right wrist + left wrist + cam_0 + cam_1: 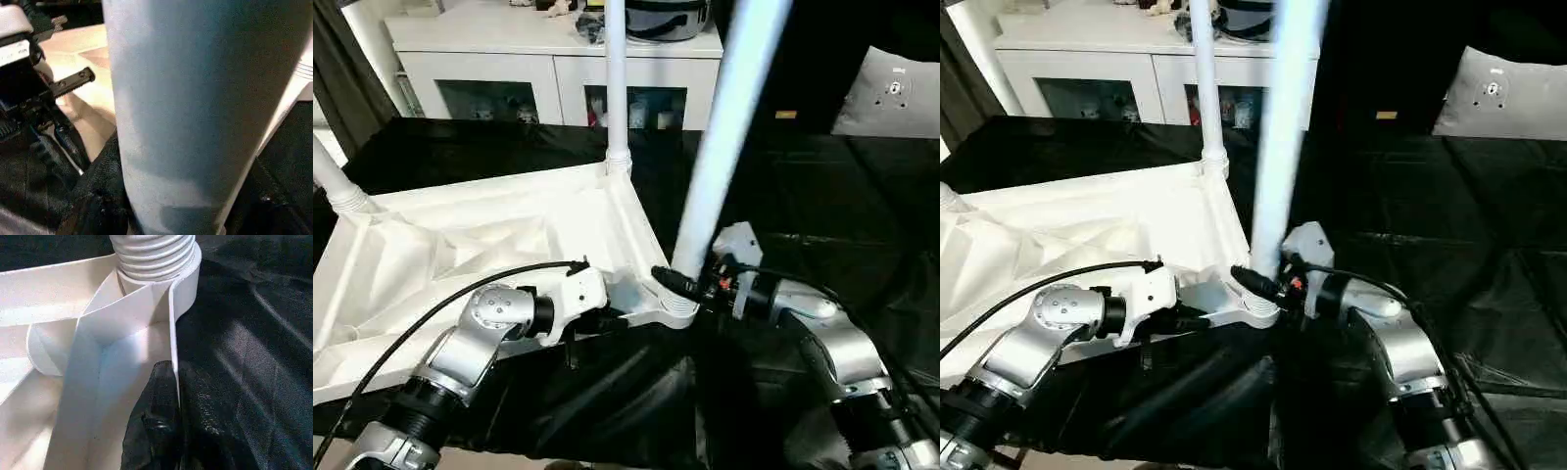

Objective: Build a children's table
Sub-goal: Insert table leg to table base

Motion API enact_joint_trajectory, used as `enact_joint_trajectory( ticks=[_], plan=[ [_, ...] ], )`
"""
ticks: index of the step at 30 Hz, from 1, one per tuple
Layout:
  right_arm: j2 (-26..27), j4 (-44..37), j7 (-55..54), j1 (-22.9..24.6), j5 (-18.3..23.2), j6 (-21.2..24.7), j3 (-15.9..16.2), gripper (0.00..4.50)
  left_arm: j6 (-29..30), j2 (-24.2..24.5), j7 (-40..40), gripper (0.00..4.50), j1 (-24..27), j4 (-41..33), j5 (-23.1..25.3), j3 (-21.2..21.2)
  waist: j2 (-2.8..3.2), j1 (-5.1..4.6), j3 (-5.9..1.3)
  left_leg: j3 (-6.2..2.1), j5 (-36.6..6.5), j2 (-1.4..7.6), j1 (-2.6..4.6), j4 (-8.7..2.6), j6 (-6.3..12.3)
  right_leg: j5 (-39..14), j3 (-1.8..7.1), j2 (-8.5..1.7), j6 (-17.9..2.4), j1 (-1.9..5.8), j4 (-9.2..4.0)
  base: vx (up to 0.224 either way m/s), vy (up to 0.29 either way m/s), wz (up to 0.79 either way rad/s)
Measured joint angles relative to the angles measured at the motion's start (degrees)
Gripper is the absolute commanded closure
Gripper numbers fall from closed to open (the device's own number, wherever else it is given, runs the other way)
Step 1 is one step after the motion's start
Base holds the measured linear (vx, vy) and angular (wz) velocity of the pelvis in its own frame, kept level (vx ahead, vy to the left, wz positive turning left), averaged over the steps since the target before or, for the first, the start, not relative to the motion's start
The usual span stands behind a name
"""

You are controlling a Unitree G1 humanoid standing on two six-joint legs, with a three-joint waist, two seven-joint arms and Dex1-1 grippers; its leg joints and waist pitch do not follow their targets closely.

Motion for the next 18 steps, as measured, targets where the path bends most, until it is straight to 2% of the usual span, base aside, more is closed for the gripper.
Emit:
enact_joint_trajectory(
  ticks=[10, 18],
  plan=[
    [0.1, 3.2, 2.3, -1.8, -0.1, -1.7, 1.1, 2.59, -0.8, 0.4, -0.4, 4.5, -0.3, 0.7, 0.5, -0.1, -0.19, -0.29, -0.1, 0.0, 0.0, 0.0, 0.0, -0.01, 0.0, 0.0, 0.0, 0.0, 0.0, 0.0, -0.03, 0.0, 0.0, 0.0],
    [0.9, 5.5, 3.5, -3.3, 1.2, -1.3, 0.1, 2.59, -0.9, 0.7, -1.0, 4.5, -0.5, 1.0, 0.4, 0.0, -0.2, -0.59, -0.1, 0.0, 0.0, 0.0, 0.0, -0.06, 0.0, 0.1, 0.0, 0.01, 0.0, -0.04, -0.05, 0.0, 0.0, 0.0]
  ],
)
